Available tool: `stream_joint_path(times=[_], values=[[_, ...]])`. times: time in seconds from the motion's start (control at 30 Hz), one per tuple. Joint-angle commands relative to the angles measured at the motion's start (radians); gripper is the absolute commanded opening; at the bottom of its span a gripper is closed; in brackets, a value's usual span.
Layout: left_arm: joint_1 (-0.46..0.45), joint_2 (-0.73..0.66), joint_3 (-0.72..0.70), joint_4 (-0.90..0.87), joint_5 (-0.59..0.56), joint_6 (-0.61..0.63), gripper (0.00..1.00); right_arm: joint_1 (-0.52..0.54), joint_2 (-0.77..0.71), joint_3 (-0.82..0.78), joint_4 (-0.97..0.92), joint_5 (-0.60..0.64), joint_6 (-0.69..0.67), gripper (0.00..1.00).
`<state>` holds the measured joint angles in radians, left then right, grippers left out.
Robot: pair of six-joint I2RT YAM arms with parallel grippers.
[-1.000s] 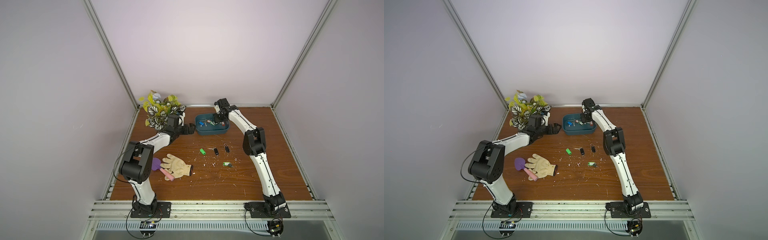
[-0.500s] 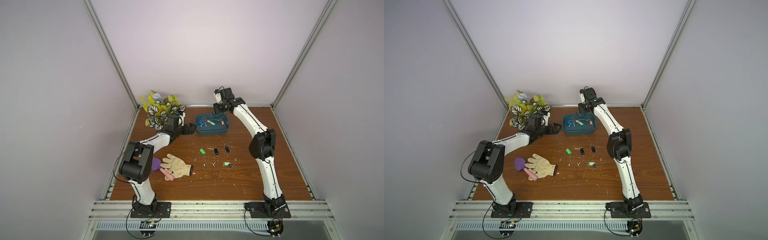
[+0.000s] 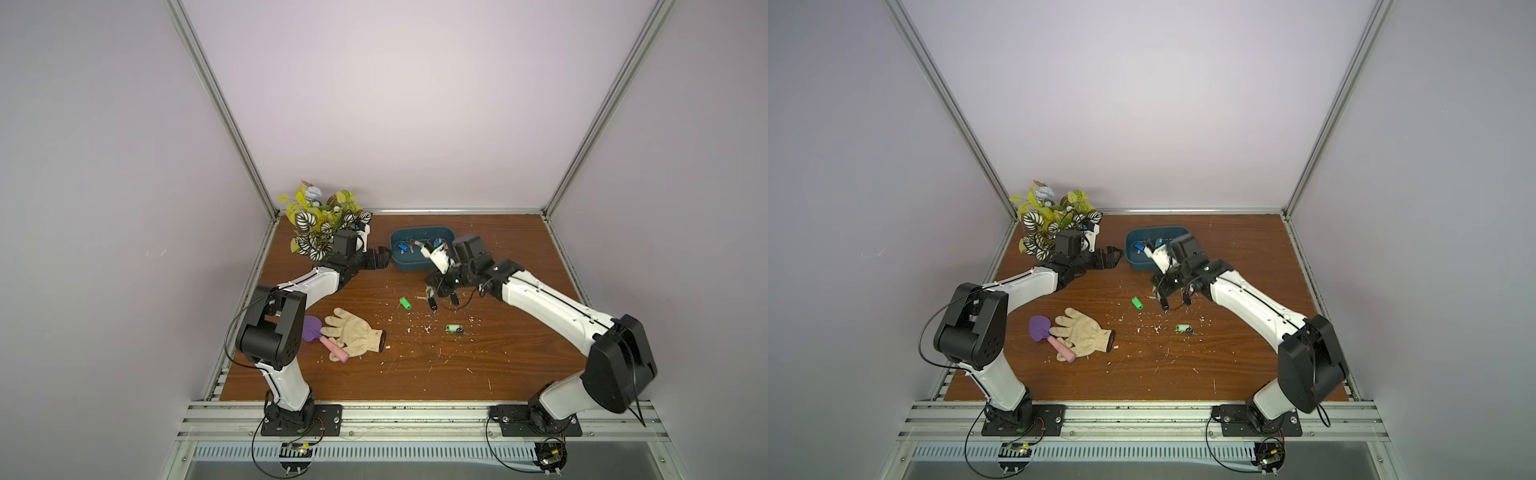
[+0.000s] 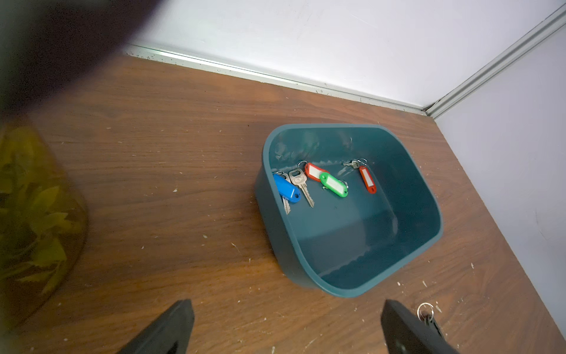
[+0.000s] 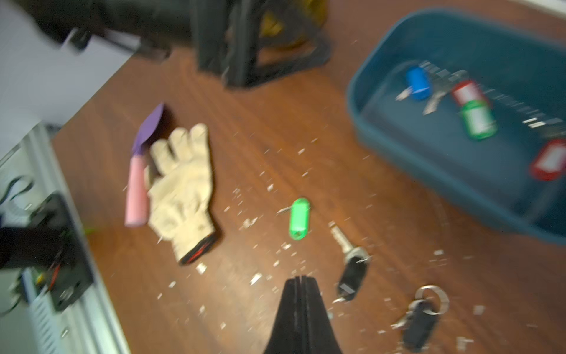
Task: Take the keys out of the storage box
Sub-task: Place the key at the center of the board.
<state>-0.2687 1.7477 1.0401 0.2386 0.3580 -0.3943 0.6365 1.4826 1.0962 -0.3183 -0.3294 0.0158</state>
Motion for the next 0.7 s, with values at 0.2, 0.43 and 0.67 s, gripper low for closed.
stream_joint_path(times=[0.2, 0.43, 0.67], values=[[-0.062, -0.061, -0.003, -0.005, -0.032, 0.011, 0.99, 0.054, 0.032, -0.153, 0.125, -0.141, -0.002, 0.00], [-0.081, -0.080, 0.000, -0.018, -0.054, 0.023, 1.00, 0.065, 0.122, -0.145, 0.096, 0.001, 0.028, 0.00], [-0.102, -0.054, 0.056, -0.063, -0.101, 0.022, 1.00, 0.064, 0.104, -0.169, 0.083, 0.073, 0.026, 0.03]])
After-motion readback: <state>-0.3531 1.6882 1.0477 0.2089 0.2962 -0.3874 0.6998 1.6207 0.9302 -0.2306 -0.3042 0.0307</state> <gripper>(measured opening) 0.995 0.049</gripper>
